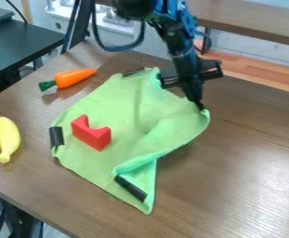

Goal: Unfold the cloth from bottom left to right

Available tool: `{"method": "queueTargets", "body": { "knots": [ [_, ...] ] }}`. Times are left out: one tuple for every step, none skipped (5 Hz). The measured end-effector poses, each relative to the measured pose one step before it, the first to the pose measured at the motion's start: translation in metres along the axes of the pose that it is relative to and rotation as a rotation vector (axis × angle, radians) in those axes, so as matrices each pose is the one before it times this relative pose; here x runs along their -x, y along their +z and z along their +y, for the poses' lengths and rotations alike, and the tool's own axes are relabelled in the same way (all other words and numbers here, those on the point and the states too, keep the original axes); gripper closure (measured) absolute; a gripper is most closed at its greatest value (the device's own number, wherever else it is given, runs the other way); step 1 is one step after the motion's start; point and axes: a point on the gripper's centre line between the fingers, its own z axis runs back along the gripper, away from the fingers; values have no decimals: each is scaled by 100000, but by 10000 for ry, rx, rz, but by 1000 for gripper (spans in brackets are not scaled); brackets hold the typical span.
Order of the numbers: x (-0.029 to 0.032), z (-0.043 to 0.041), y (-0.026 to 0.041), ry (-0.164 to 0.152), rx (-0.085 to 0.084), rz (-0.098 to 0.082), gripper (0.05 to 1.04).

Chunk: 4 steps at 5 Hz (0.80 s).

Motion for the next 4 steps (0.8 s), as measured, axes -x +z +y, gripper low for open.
{"method": "queueTargets", "body": {
  "knots": [
    [-148, -1354, -926, 122, 169, -138, 1032],
    [-119, -1682, -396, 58, 138, -202, 1032],
    [-653, -1381, -564, 304, 49, -219, 1032],
    [-213, -595, -500, 89, 33, -139, 1018]
  ]
}}
